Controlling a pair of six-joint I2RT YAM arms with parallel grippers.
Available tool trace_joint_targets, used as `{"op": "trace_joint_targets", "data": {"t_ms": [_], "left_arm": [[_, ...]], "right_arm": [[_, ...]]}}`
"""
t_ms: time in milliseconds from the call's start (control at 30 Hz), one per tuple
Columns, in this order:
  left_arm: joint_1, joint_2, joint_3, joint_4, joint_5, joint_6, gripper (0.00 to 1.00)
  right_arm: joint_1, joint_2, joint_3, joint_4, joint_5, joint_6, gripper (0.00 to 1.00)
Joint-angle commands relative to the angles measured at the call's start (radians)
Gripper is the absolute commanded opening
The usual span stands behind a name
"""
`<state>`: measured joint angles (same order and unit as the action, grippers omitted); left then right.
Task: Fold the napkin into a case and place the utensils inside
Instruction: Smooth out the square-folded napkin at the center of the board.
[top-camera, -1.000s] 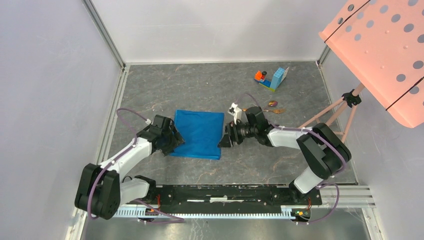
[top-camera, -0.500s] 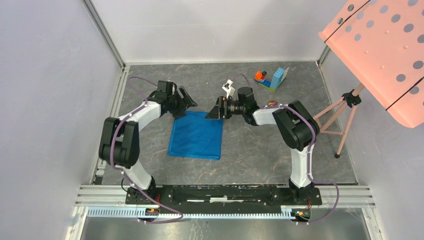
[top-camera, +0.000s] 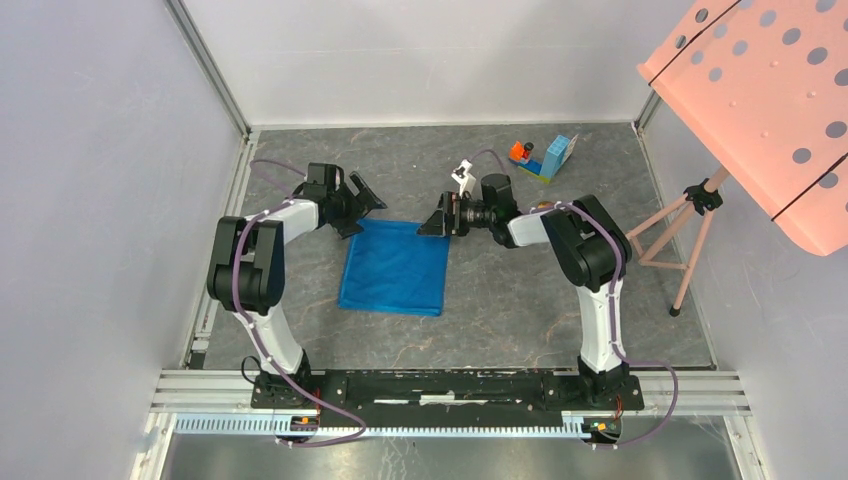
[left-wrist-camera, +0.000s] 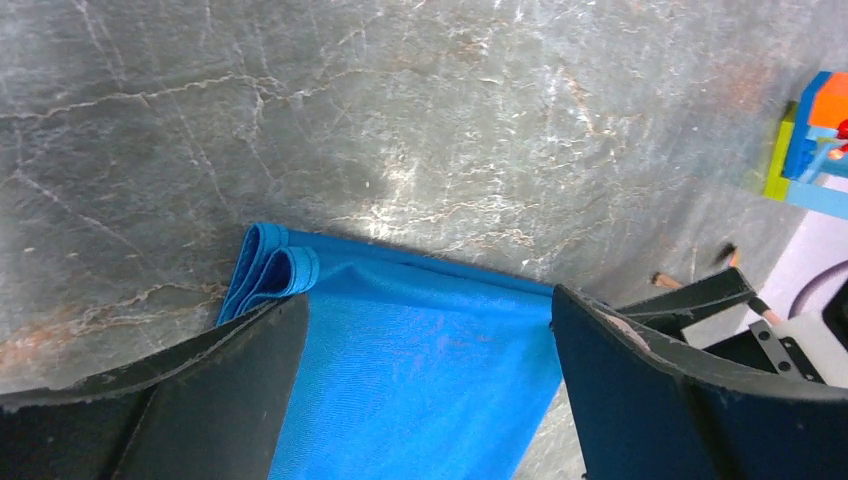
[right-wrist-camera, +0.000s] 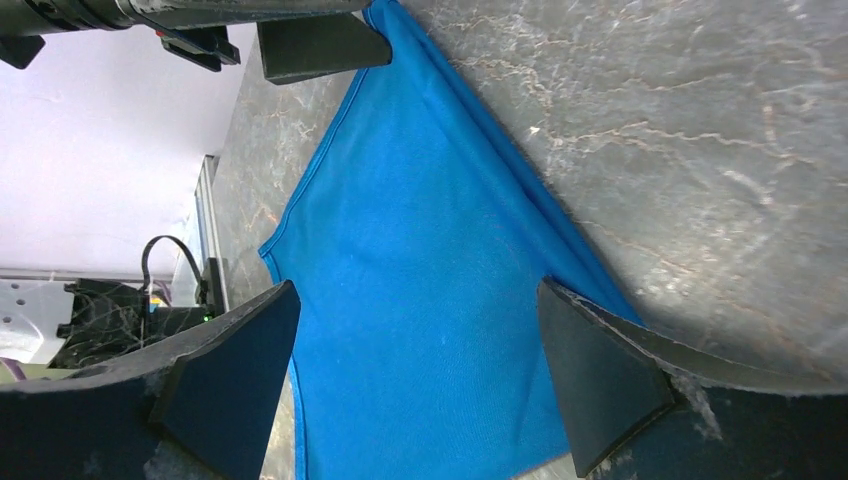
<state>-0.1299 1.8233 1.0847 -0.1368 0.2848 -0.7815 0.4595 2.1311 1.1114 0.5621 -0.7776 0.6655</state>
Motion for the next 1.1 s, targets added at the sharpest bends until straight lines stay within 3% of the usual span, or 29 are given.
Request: {"op": "trace_joint_targets", "data": {"t_ms": [0,333,467,667,933,1067], "left_arm": [[0.021,0.025,-0.045,0.053,-0.039,0.022,1.00],[0.003,-0.125,-0.001,0.011,0.051,0.032,1.00],[-0.032,-0.084,-0.011,0.118,0.151,-0.054,1.00],[-0.030,0.032,0.007,0.233,0.152,-0.088,1.00],[0.010,0.124,0.045,0.177,0.058,0.003,1.00],[0.020,0.117,0.010,0.167,0.045,0.032,1.00]], "right_arm": [[-0.041,-0.011,-0.031,-0.046,0.037,-0.080,0.96],[-0.035,-0.178,0.007,-0.135,0.033,-0.106,0.98],[0.011,-0.154,0.006,-0.039,0.011,-0.016,0.98],[0.033,-0.046,0.030,0.059,0.011,0.067,0.98],[-0.025,-0.006,-0.049,0.042,0.008,-0.013,0.98],[-0.047,-0.074,-0.068,-0.131,0.058,-0.158,0.98]]}}
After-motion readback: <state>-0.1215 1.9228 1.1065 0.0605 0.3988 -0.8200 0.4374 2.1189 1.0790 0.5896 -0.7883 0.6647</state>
